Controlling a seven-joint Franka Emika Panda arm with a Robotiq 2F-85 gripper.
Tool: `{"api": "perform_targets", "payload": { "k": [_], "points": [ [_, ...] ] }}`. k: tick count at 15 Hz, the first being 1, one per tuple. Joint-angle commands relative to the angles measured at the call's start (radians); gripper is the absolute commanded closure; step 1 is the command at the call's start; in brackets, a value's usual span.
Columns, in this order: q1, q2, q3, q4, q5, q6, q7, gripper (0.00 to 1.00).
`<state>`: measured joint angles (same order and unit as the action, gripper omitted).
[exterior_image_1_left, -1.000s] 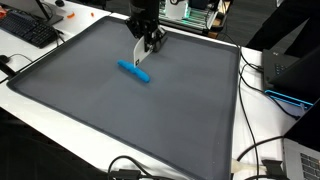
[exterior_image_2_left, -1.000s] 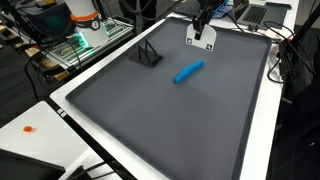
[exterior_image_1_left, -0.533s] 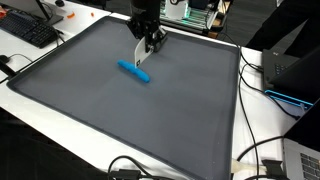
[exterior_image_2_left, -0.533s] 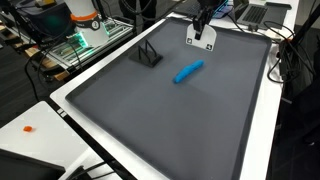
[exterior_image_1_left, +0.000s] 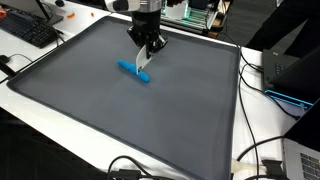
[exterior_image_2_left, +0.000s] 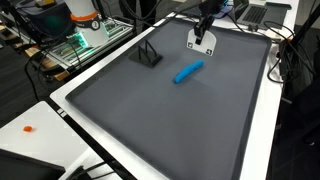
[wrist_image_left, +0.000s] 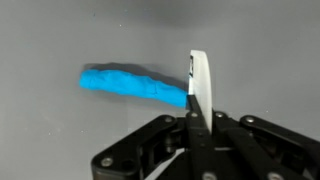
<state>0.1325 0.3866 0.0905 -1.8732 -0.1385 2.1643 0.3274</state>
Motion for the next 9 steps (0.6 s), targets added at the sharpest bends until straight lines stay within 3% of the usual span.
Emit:
{"api": "perform_targets", "payload": {
  "k": [1, 9],
  "points": [
    [0.015, 0.051, -0.020, 0.046, 0.019, -0.004, -0.011, 0.99],
    [0.027, 0.119, -0.040, 0.098, 0.008, 0.000, 0.002, 0.99]
  ]
}}
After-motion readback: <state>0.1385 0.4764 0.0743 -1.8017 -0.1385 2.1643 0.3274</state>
